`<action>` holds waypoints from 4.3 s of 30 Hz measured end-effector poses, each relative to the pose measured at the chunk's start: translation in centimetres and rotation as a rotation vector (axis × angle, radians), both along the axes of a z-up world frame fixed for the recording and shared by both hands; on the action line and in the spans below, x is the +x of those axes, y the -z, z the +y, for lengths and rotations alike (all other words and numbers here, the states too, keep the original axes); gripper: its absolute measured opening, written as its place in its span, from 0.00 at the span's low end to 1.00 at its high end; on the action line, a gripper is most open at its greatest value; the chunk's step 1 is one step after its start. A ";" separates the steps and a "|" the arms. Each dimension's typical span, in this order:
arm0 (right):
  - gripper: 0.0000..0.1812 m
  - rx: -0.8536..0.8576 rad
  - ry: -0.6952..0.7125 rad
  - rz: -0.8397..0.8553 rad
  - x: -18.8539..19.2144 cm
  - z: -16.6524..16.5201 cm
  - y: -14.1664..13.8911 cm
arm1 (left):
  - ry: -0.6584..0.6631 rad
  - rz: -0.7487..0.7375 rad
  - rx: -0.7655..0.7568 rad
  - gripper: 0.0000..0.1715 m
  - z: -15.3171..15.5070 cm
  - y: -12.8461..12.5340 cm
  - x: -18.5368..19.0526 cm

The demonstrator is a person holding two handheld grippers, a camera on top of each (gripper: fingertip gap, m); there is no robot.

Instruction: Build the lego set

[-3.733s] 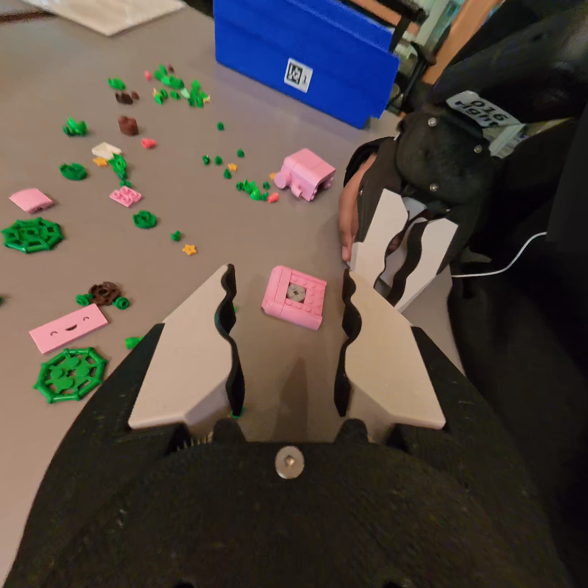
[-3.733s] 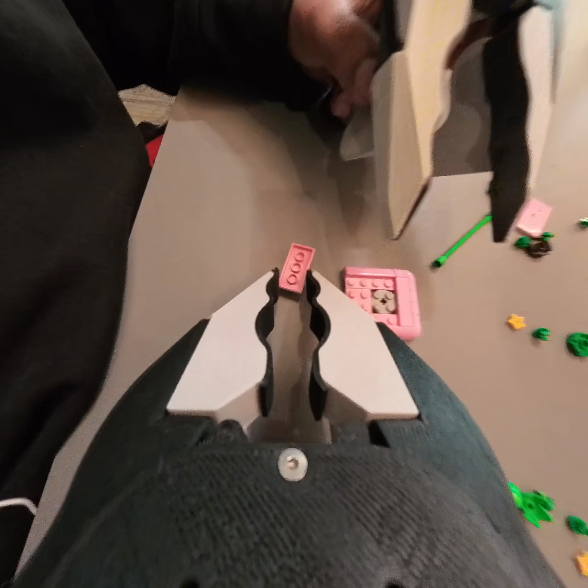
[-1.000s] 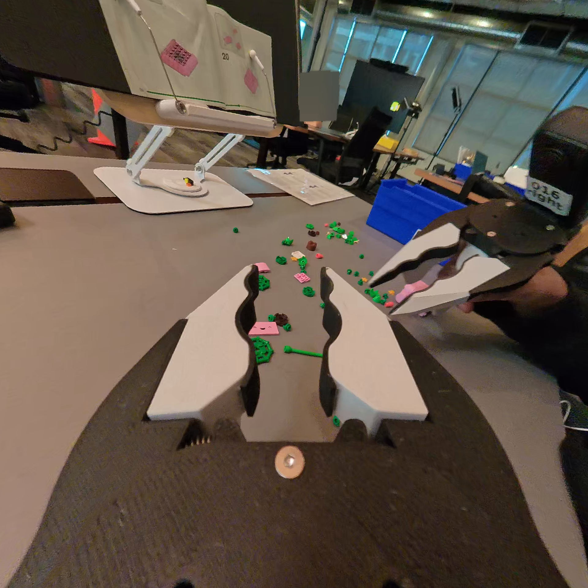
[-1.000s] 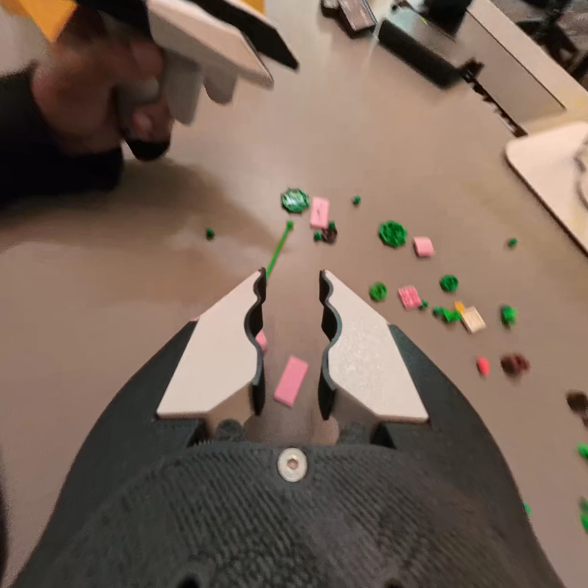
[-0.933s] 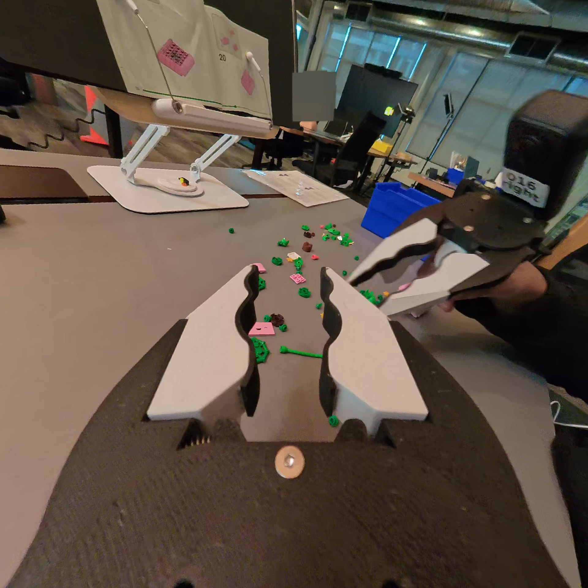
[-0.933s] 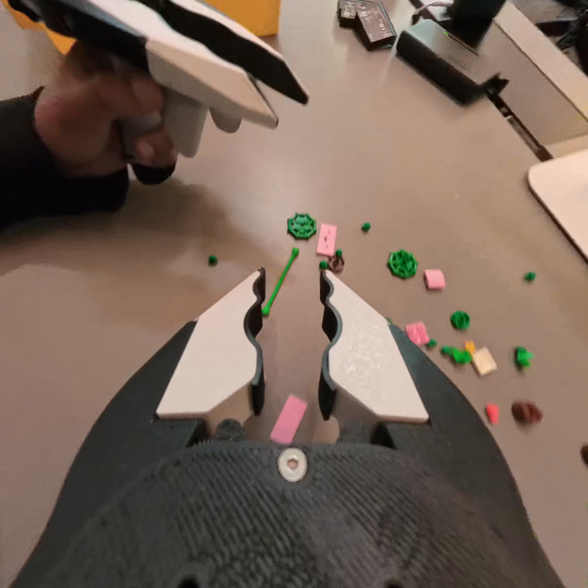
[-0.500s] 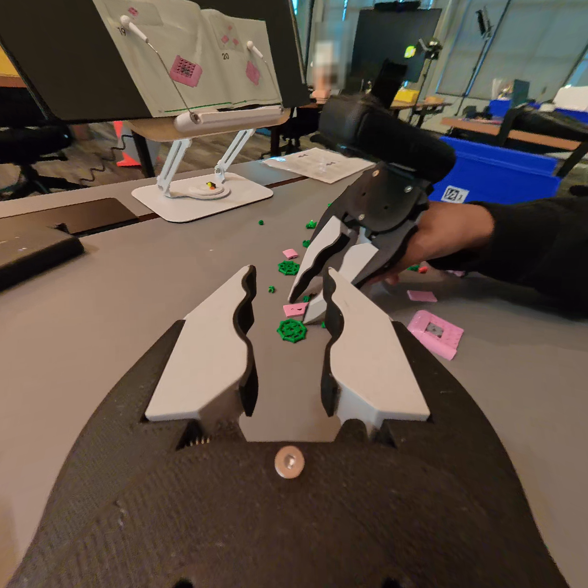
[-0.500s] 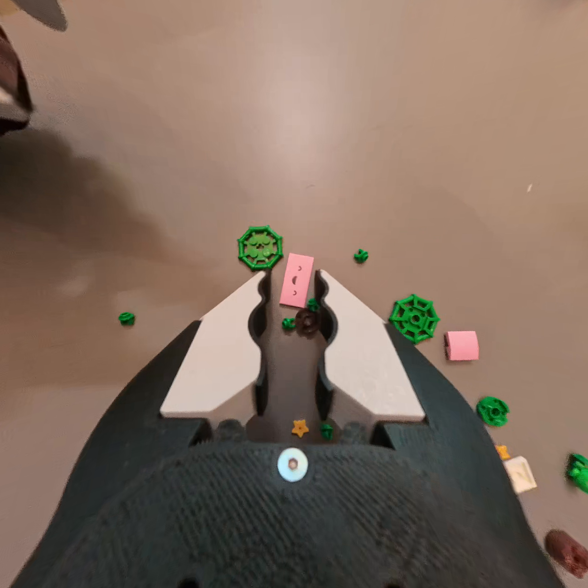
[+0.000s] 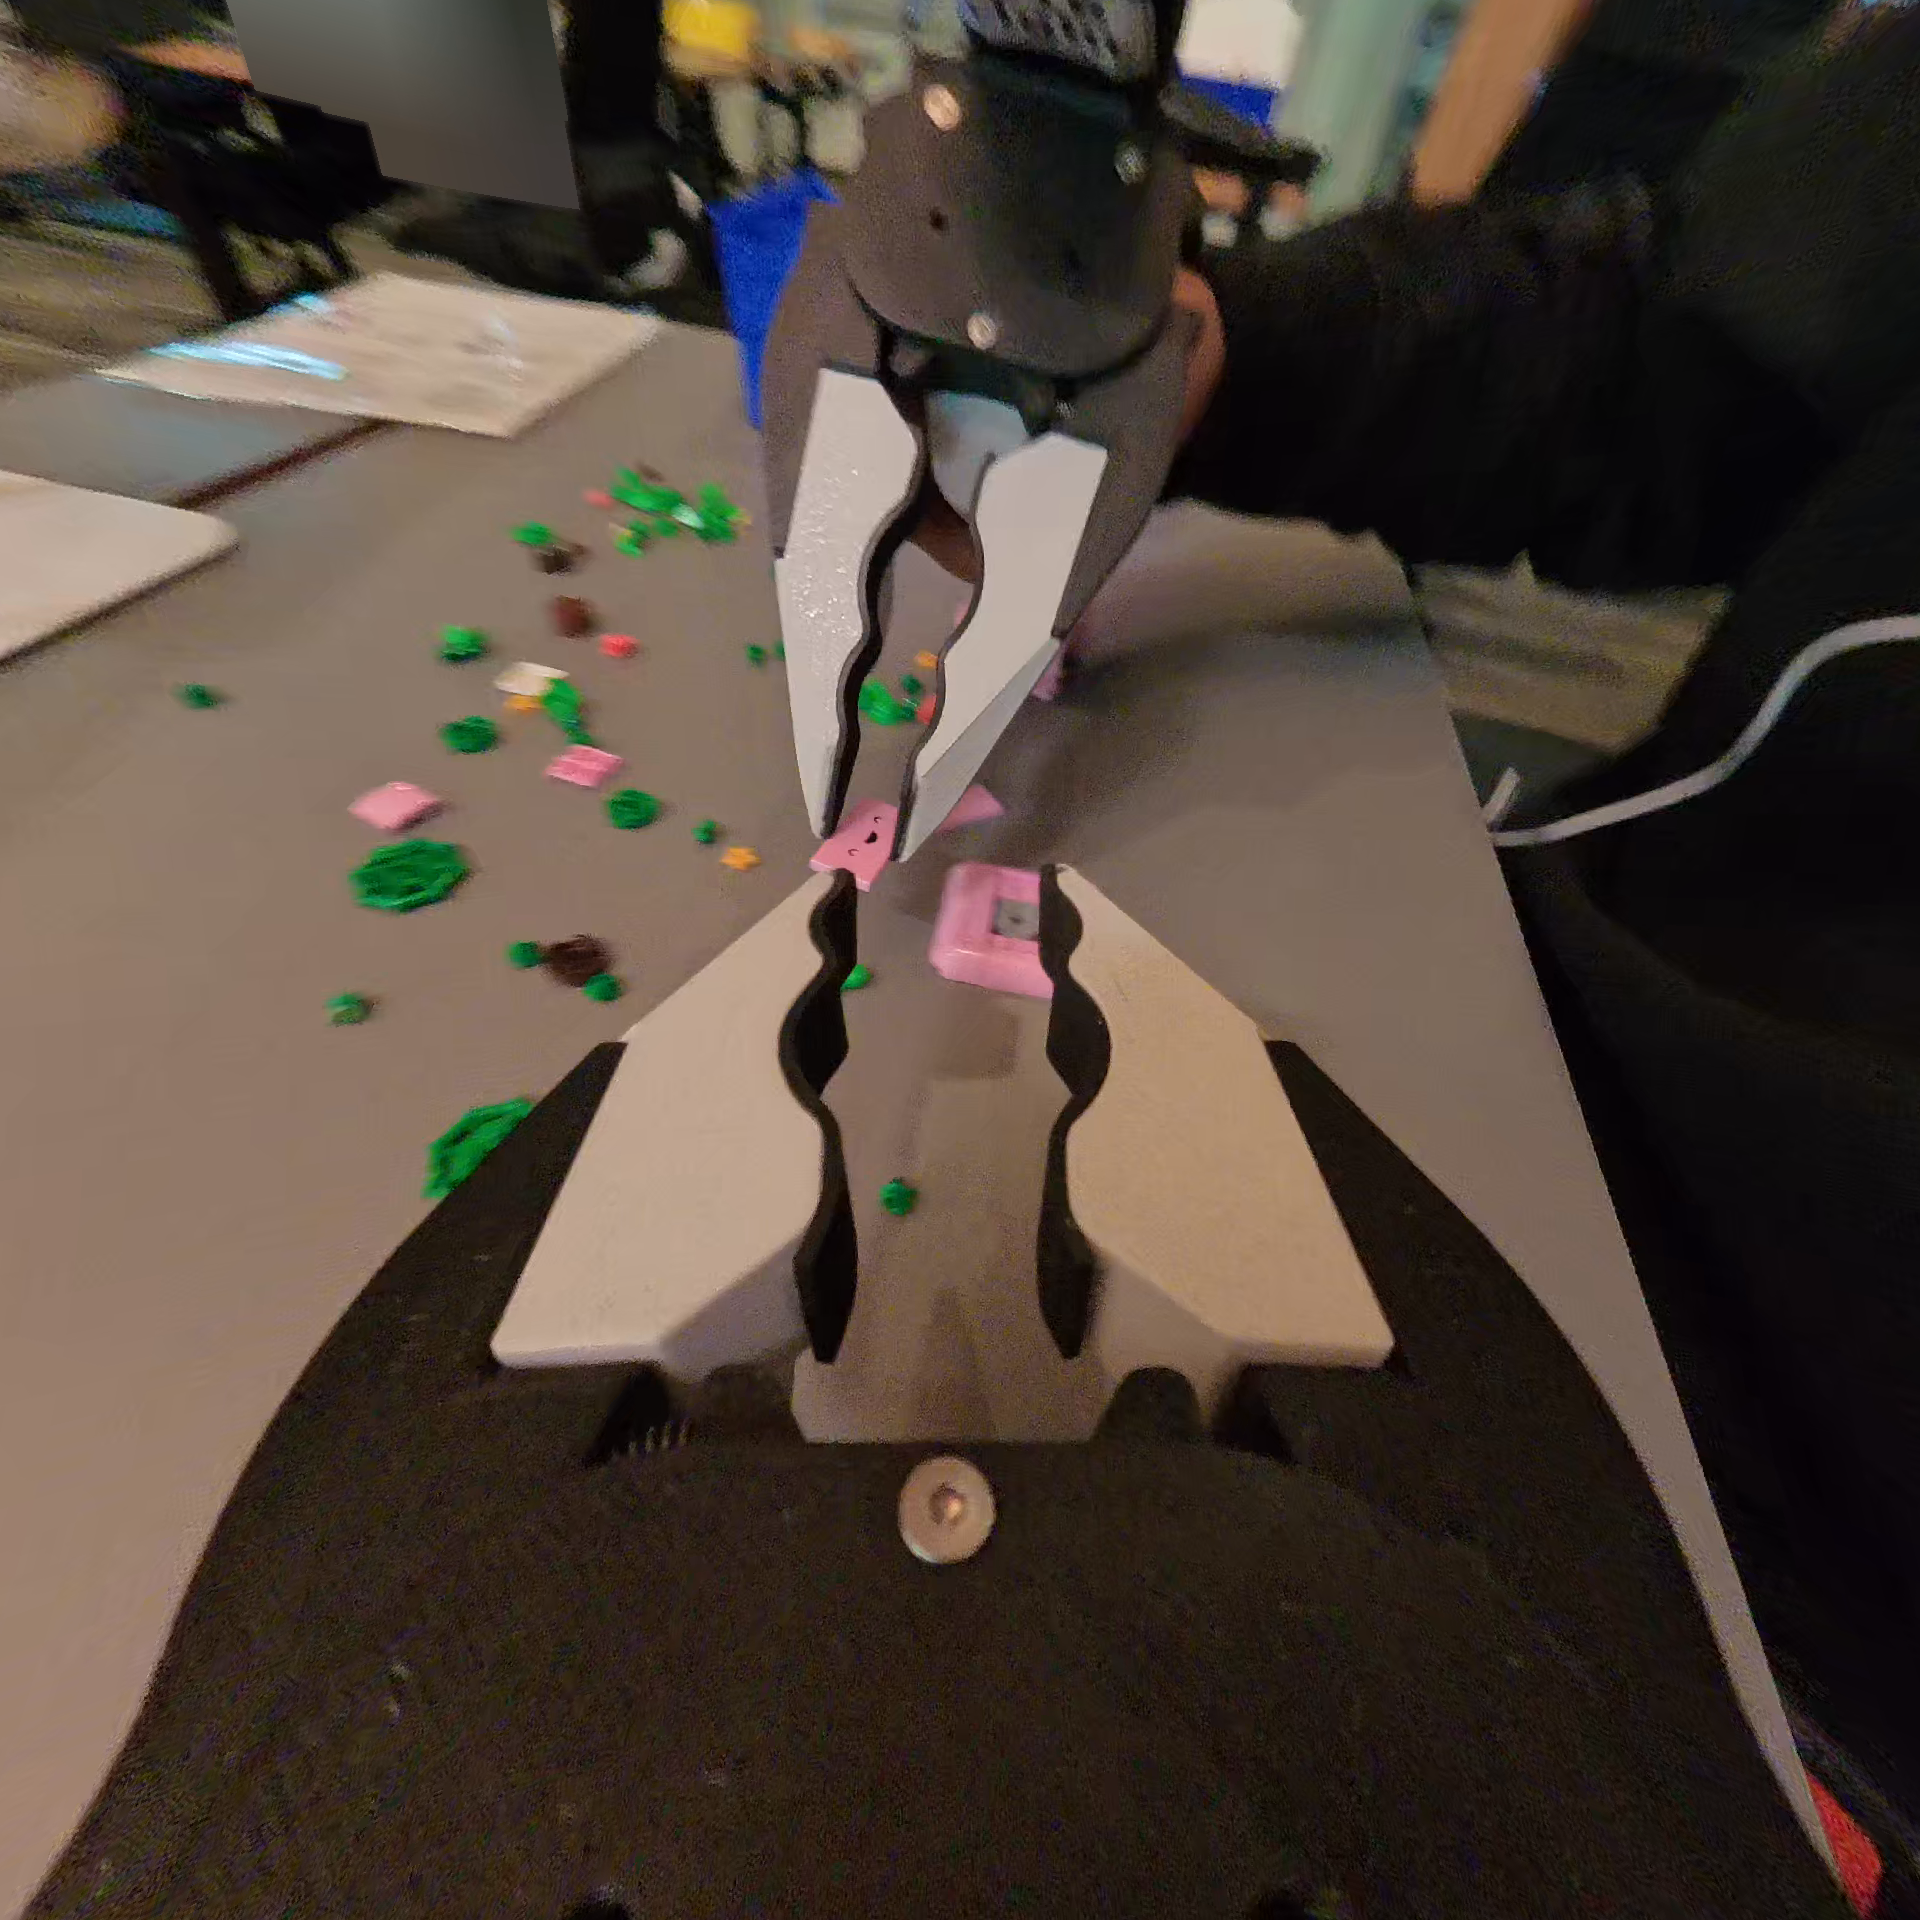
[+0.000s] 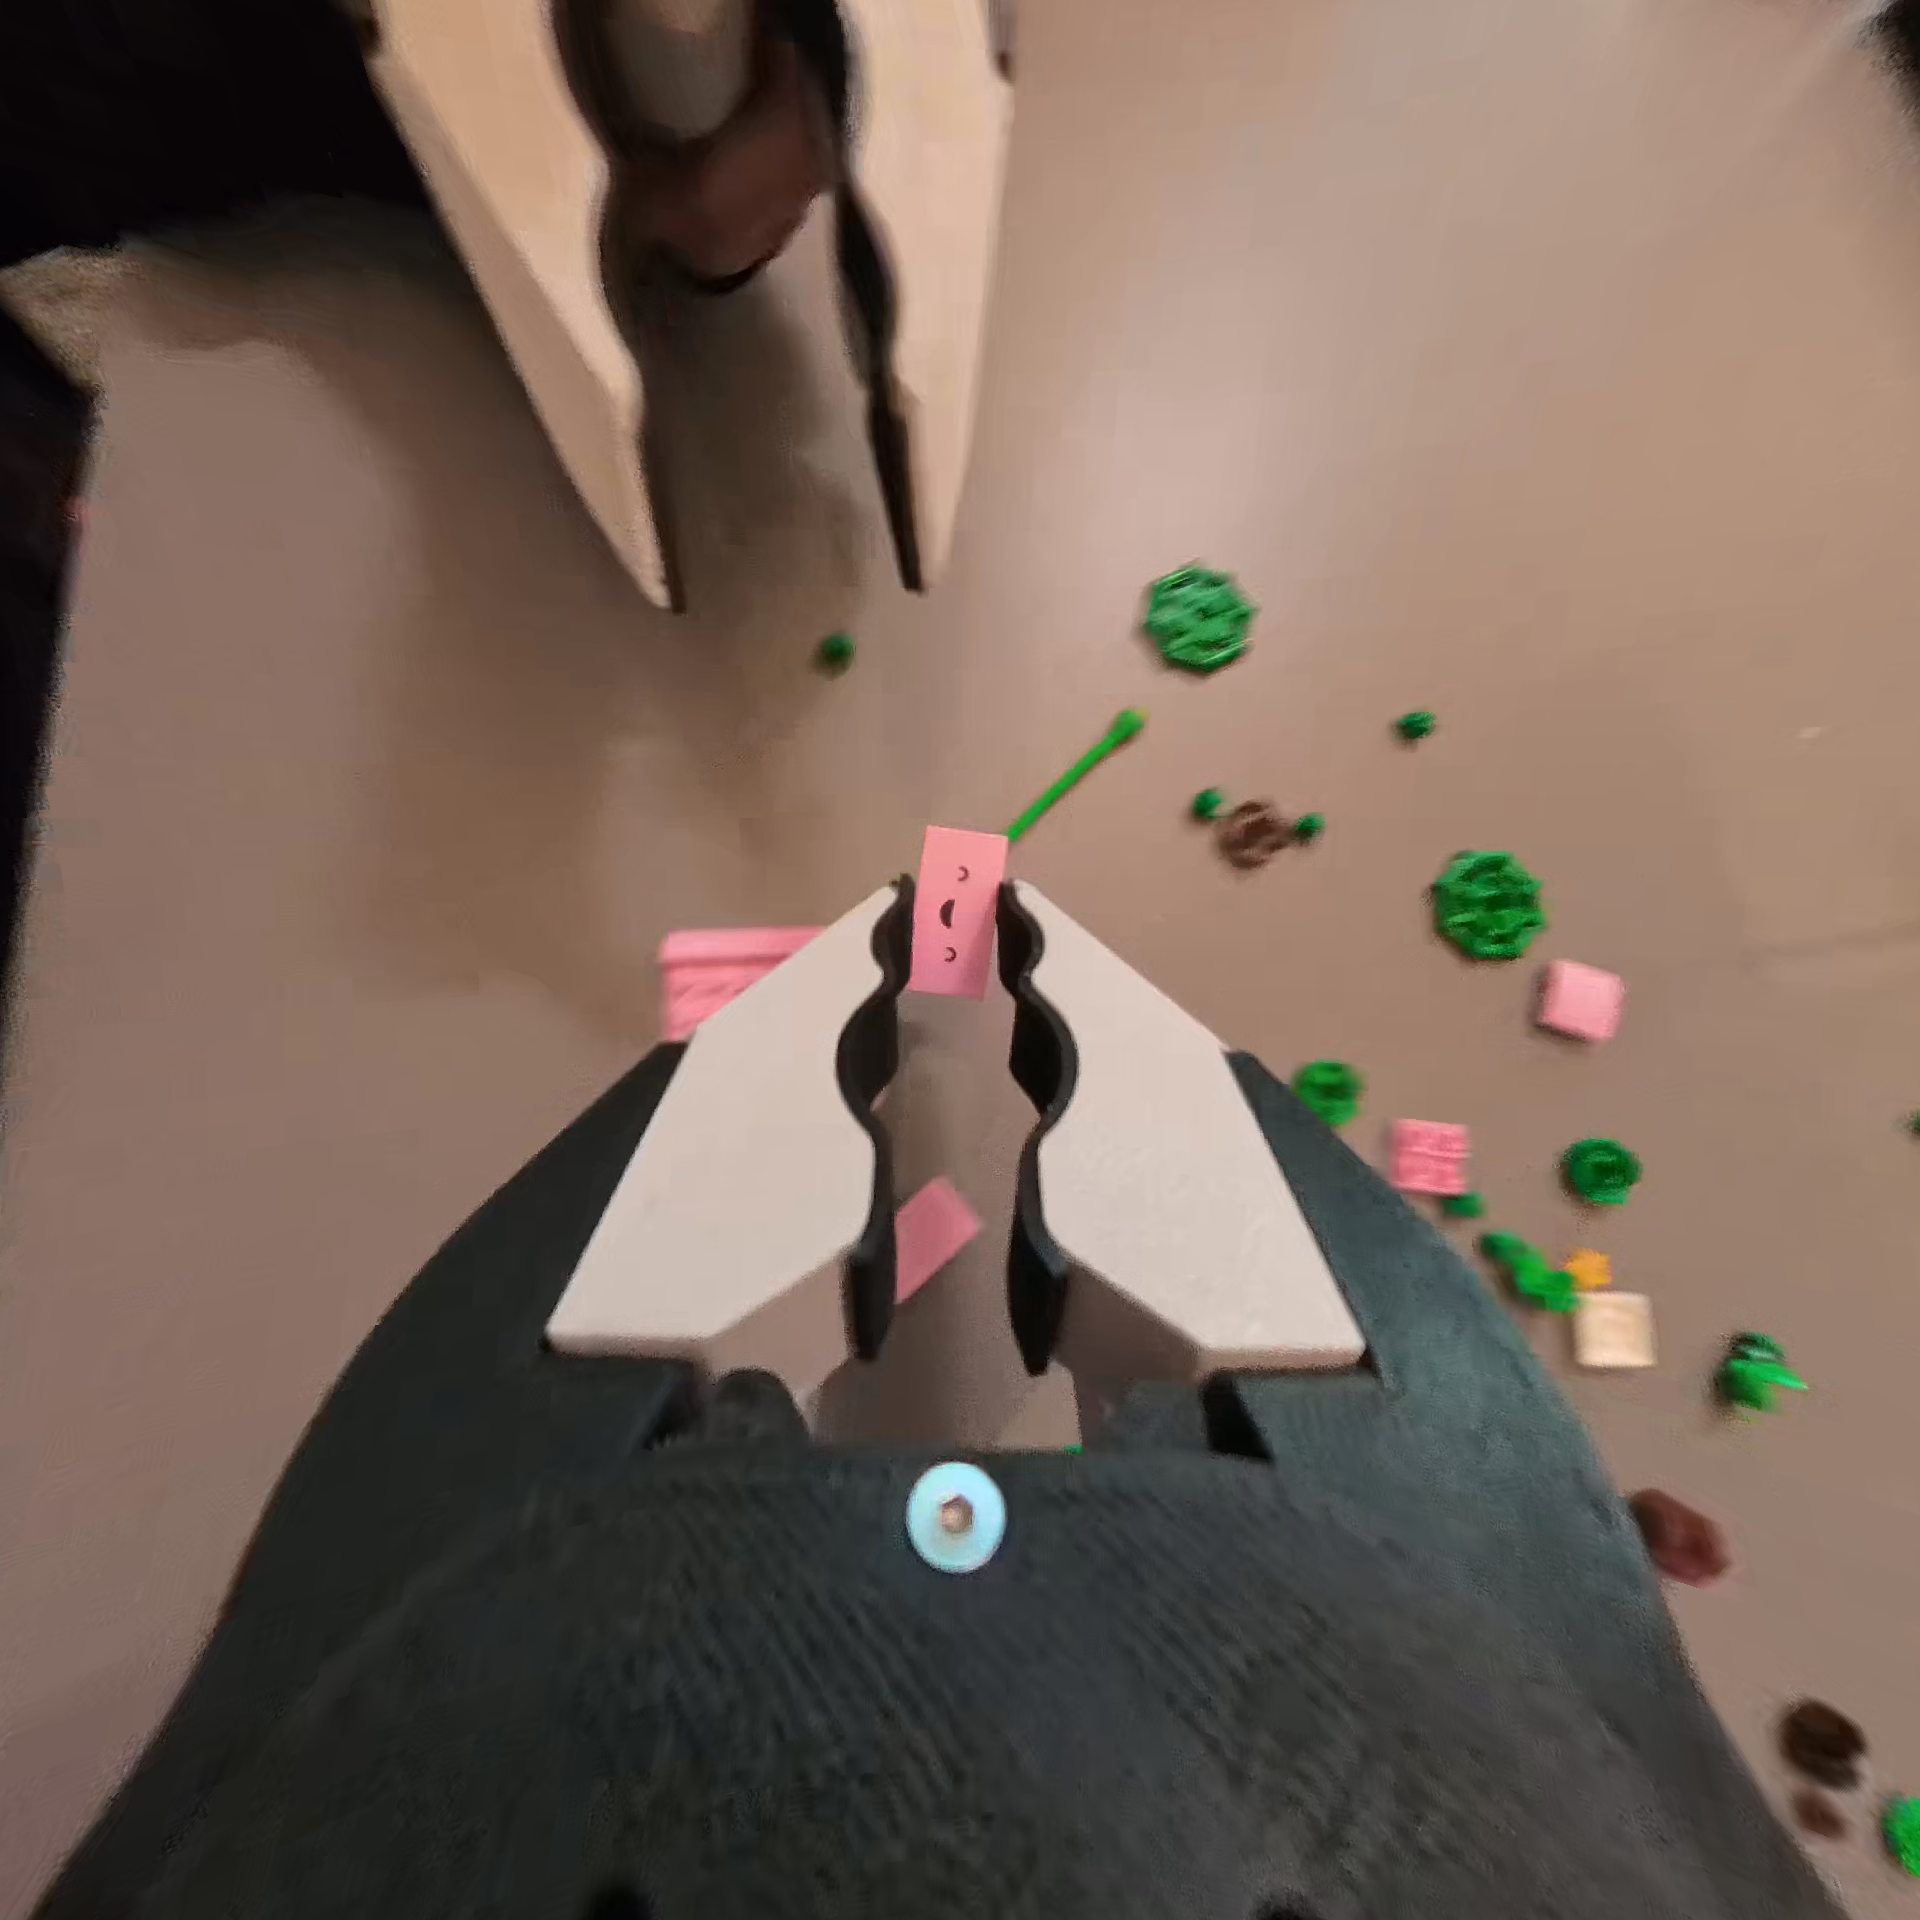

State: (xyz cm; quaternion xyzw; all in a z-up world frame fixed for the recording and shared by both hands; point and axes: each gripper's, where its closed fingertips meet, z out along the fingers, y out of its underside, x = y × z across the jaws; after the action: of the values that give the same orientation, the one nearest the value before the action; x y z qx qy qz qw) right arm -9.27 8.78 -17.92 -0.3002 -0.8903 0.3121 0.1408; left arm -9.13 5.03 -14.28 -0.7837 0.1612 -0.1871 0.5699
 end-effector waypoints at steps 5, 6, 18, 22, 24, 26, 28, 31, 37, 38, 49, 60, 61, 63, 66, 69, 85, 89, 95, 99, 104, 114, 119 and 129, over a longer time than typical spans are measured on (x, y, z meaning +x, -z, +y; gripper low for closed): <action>0.08 0.026 -0.086 -0.078 4.1 -1.1 2.0 | 0.129 0.144 -0.057 0.18 0.7 2.3 4.8; 0.08 0.028 -0.102 -0.082 4.4 -1.3 2.2 | 0.139 0.158 -0.085 0.19 0.9 2.9 5.2; 0.10 0.105 -0.153 -0.023 4.5 -0.8 3.3 | 0.109 0.152 -0.150 0.24 1.2 3.7 4.7; 0.11 0.114 -0.133 -0.031 4.8 -0.6 3.1 | 0.094 0.187 -0.185 0.26 1.4 4.4 4.7; 0.11 0.103 -0.132 -0.029 5.1 -0.8 2.8 | 0.051 0.190 -0.227 0.34 1.8 5.0 4.3; 0.09 0.100 -0.118 -0.024 5.3 -0.9 2.5 | 0.023 0.172 -0.290 0.42 2.1 5.7 4.1; 0.06 0.106 -0.106 -0.025 5.5 -0.8 2.6 | 0.025 0.178 -0.343 0.45 2.2 6.5 4.3; 0.02 0.099 -0.090 -0.027 5.4 -0.9 2.8 | 0.025 0.223 -0.405 0.46 2.4 7.6 4.5; 0.00 0.105 -0.082 -0.041 5.1 -0.8 3.1 | 0.037 0.248 -0.418 0.42 3.1 8.0 5.3; 0.01 0.101 -0.089 -0.047 5.2 -1.0 3.1 | 0.035 0.251 -0.417 0.39 3.1 8.0 5.3; 0.00 0.086 -0.031 -0.080 4.7 -1.1 3.2 | 0.024 0.249 -0.416 0.27 3.1 7.9 5.2; 0.00 0.028 0.043 -0.190 3.9 -1.1 3.3 | 0.021 0.260 -0.413 0.27 3.1 7.9 5.1; 0.00 0.074 0.022 -0.153 3.9 -1.0 3.2 | 0.020 0.261 -0.413 0.27 3.1 7.9 5.1; 0.00 0.028 0.065 -0.100 3.5 -0.9 2.0 | 0.018 0.259 -0.413 0.27 3.1 7.9 5.1; 0.00 -0.080 0.162 -0.024 3.0 -0.3 0.0 | 0.018 0.255 -0.415 0.27 3.1 7.9 5.1; 0.00 0.013 0.180 -0.114 4.9 0.1 3.3 | 0.018 0.253 -0.415 0.27 3.1 7.9 5.1; 0.00 -0.089 0.246 0.001 3.8 -1.4 2.2 | 0.017 0.258 -0.414 0.27 3.1 8.0 5.1; 0.00 -0.141 0.274 -0.025 3.5 -1.4 2.2 | 0.018 0.256 -0.416 0.27 3.1 8.0 5.1; 0.00 -0.108 0.323 -0.047 3.2 -0.9 2.8 | 0.019 0.257 -0.415 0.27 3.0 8.0 5.1; 0.00 -0.119 0.353 -0.056 3.7 -1.0 3.3 | 0.018 0.257 -0.416 0.27 3.0 8.0 5.1; 0.00 -0.113 0.438 -0.066 4.3 0.9 3.4 | 0.018 0.257 -0.416 0.27 3.0 8.0 5.1; 0.00 -0.140 0.460 -0.034 5.0 1.1 2.5 | 0.015 0.261 -0.415 0.28 3.0 8.0 5.1; 0.00 -0.137 0.456 -0.035 5.0 0.8 3.0 | 0.015 0.263 -0.415 0.28 3.0 8.0 5.1; 0.00 -0.091 0.462 0.000 4.6 0.3 3.3 | 0.014 0.262 -0.415 0.28 3.0 8.0 5.1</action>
State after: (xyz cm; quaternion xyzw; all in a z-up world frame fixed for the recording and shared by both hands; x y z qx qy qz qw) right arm -4.63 9.10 -21.22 -0.5019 -0.7830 0.3115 0.1950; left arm -4.03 8.01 -22.31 -0.9004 0.1974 -0.1168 0.3697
